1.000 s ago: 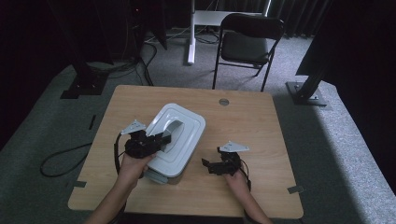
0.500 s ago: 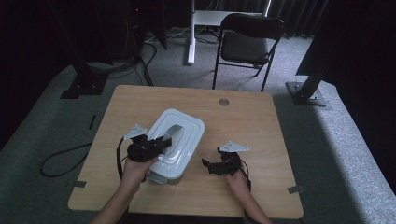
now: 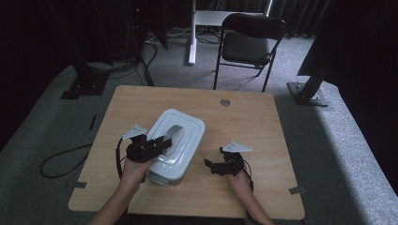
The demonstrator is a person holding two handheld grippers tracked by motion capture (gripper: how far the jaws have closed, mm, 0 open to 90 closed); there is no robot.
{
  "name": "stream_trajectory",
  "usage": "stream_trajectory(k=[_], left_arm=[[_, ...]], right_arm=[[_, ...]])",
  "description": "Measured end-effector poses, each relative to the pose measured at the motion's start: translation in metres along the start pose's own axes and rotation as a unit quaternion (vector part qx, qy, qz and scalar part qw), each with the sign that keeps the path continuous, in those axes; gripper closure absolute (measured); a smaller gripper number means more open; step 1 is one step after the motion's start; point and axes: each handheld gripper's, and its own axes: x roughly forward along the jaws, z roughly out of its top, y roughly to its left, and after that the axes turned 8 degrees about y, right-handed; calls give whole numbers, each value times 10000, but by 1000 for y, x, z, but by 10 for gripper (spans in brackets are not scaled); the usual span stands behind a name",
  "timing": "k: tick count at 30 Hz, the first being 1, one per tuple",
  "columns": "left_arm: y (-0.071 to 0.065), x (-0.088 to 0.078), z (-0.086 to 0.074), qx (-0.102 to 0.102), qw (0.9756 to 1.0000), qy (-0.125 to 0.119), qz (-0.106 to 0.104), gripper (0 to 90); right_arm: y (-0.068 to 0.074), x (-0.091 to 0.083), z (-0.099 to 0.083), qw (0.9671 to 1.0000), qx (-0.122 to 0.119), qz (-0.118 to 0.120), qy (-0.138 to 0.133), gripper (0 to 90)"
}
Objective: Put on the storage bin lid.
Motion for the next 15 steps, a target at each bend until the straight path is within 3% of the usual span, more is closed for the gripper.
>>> stream_trajectory(k=[3,5,9,10,11,12,15], left_arm=[[0,-9,5,47,9999,-103,-40,591],[1,-15,9,140,9997,-167,73,520],[12,-22,11,179,9991,-269,270,381],[17,-24,11,161,9992,-285,233,376],[19,-25,11,247,9991,-282,213,307],[21,-26,10,353,9985,-301,300,256],[28,-27,9,450,9975,-240,494,226]], right_arm=[[-2,-1,0,10000,26,-27,-25,108],[-3,-3,0,10000,36,-45,-59,108],[-4,-5,1,9999,47,-74,-80,108],[-4,-5,1,9999,44,-84,-87,108],[-5,-5,1,9999,55,-92,-103,108],[-5,-5,1,9999,63,-91,-103,107],[-6,-5,1,9999,73,-99,-114,108]])
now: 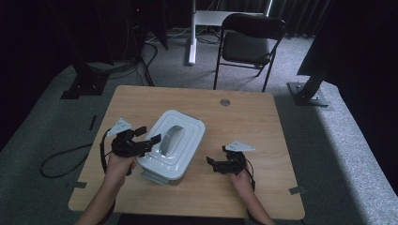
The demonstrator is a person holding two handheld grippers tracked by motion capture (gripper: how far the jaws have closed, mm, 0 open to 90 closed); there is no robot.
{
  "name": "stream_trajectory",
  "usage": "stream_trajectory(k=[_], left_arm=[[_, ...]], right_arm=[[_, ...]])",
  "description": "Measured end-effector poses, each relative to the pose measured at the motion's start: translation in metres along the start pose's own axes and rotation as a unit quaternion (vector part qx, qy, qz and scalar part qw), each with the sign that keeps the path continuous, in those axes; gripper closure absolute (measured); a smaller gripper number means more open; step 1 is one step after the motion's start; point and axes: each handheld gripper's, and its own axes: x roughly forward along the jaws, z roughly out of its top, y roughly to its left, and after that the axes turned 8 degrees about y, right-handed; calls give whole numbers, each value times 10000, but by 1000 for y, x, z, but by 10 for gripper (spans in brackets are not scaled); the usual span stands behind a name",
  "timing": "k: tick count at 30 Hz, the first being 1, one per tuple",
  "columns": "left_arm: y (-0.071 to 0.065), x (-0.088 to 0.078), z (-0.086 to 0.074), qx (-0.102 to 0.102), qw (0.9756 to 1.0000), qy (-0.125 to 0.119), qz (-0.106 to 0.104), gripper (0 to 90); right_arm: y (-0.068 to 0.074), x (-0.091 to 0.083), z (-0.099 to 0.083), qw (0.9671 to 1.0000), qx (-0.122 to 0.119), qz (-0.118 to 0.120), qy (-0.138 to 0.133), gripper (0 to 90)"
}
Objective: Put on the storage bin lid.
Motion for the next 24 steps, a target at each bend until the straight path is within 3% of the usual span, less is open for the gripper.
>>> stream_trajectory(k=[4,6,8,12,14,17,24], left_arm=[[9,2,-2,47,9997,68,219,95],[14,3,-3,53,9994,89,316,92],[21,3,-4,-61,9992,121,377,4],[31,2,-7,-193,9984,38,529,4],[37,1,-9,-154,9978,0,641,4],[48,3,-13,-158,9957,18,915,5],[76,12,-30,-302,9912,79,1287,5]], right_arm=[[0,0,0,10000,-19,-4,19,108],[1,1,0,10000,-17,5,16,108],[1,1,0,10000,-28,5,5,108],[0,1,0,10000,-14,8,19,107],[0,1,0,10000,-17,11,47,108],[1,2,-1,10000,-24,27,57,108],[1,3,-1,9999,-31,63,98,108]])
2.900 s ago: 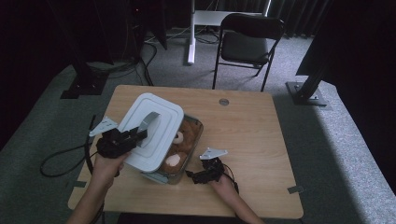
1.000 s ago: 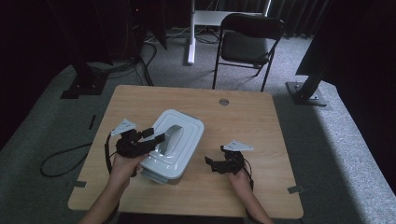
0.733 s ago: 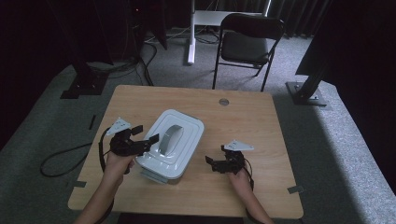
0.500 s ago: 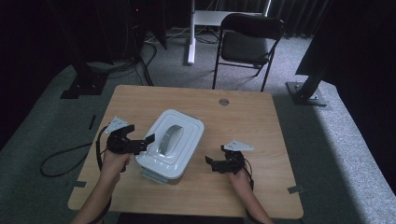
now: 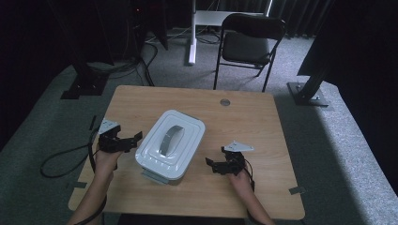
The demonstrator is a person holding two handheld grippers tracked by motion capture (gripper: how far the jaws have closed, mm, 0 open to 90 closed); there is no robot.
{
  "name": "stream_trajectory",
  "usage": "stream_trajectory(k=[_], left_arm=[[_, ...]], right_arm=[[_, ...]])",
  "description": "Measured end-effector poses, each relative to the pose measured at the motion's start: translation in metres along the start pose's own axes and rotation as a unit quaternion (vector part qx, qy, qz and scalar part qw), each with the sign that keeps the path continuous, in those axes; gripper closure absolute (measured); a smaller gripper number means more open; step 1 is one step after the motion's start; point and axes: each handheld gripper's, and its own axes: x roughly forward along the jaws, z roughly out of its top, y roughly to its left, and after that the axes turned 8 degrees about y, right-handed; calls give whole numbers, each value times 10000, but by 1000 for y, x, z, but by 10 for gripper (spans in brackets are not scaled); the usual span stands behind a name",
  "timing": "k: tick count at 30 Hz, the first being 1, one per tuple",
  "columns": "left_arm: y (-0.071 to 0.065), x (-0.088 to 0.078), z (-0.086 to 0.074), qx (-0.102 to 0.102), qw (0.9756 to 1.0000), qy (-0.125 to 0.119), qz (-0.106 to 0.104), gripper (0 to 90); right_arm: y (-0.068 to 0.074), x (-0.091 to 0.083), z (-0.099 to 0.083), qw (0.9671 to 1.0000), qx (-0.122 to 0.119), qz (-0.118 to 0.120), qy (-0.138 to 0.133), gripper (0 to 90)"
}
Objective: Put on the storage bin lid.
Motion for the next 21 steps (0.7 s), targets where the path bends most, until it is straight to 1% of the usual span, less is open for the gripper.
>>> stream_trajectory(k=[1,2,3,6,8,9,11,14,19,21], left_arm=[[0,0,0,0,10000,0,0,5],[7,7,-7,-60,9999,62,98,5],[10,10,-9,-98,9998,123,148,5],[15,19,-17,-67,9989,294,351,5],[16,22,-20,-88,9988,320,350,5],[16,27,-24,-93,9986,368,370,5],[14,32,-27,-21,9980,468,434,5],[9,38,-31,11,9979,526,378,5],[0,46,-35,166,9974,651,260,5],[-3,47,-36,170,9974,671,209,4]], right_arm=[[0,0,0,10000,-7,-7,0,108],[1,1,0,10000,-6,5,8,108],[1,1,0,10000,-12,11,2,108],[1,1,0,10000,-7,5,15,108],[0,1,0,10000,0,4,25,108],[0,1,0,10000,-4,3,21,108],[1,1,0,10000,-2,9,21,108],[0,1,0,10000,12,7,23,108],[-1,0,-1,10000,18,-8,-5,108],[-1,-1,-1,10000,33,-40,-17,108]])
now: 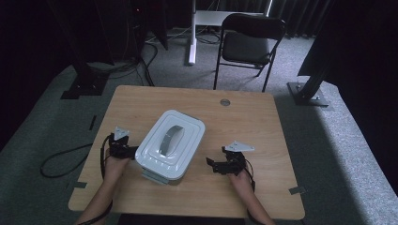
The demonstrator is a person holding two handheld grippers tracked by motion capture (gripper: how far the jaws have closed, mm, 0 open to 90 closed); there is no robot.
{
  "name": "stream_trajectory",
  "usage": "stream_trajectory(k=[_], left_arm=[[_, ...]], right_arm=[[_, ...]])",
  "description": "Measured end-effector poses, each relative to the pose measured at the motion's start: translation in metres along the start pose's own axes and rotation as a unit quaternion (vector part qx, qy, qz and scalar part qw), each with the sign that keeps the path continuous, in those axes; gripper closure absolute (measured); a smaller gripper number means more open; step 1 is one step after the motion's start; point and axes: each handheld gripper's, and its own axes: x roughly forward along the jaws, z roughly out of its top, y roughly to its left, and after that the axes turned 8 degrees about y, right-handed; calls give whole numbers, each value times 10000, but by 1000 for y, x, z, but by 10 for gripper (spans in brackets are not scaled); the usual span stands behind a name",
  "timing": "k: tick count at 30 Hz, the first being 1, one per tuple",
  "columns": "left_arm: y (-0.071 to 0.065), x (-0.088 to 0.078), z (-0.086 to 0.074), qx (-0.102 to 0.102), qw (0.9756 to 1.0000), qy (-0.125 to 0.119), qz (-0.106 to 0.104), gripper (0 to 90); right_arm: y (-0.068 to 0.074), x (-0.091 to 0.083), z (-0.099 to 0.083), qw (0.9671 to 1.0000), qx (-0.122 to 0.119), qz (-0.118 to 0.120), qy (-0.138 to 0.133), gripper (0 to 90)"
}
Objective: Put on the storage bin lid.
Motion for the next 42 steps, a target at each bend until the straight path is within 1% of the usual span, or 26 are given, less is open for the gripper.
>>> stream_trajectory(k=[3,4,5,8,12,14,19,22,24,25,30,32,34,35,36,37,39,42], left_arm=[[-2,0,-1,-15,10000,-25,-7,8],[-2,0,-2,11,10000,-39,-24,8],[-3,0,-2,24,10000,6,-54,7],[-8,-1,-3,58,9999,28,-117,7],[-16,-1,-4,81,9997,91,-198,7],[-21,1,-4,88,9995,154,-279,7],[-34,2,-6,210,9988,215,-385,7],[-43,1,-5,369,9987,220,-262,7],[-47,1,-5,412,9986,225,-230,7],[-49,2,-4,471,9984,235,-219,7],[-58,6,0,552,9978,259,-268,7],[-60,7,1,581,9976,264,-257,7],[-59,7,2,580,9978,200,-250,7],[-58,6,2,579,9979,194,-214,7],[-57,5,2,586,9980,177,-167,7],[-56,3,2,562,9983,89,-154,7],[-53,0,1,516,9986,26,-112,7],[-49,-4,0,544,9985,-22,-62,7]], right_arm=[[-2,-2,-1,10000,16,-36,-8,108],[-2,-3,-1,10000,33,-39,-18,107],[-3,-4,-1,10000,53,-49,-25,108],[-5,-6,-2,9999,70,-71,-41,108],[-7,-9,-2,9999,86,-118,-41,108],[-9,-11,-2,9998,69,-179,-50,108],[-18,-21,-3,9994,177,-269,-114,108],[-23,-24,-6,9992,209,-319,-85,108],[-25,-25,-8,9992,244,-328,-48,108],[-25,-25,-9,9991,246,-330,-29,108],[-26,-25,-10,9991,232,-353,2,108],[-26,-25,-10,9991,224,-354,10,107],[-26,-26,-10,9990,209,-395,14,107],[-27,-26,-11,9990,228,-388,12,108],[-27,-26,-11,9990,234,-385,20,108],[-28,-26,-12,9989,247,-404,29,108],[-29,-27,-13,9989,256,-398,24,108],[-30,-27,-14,9988,233,-427,42,108]])
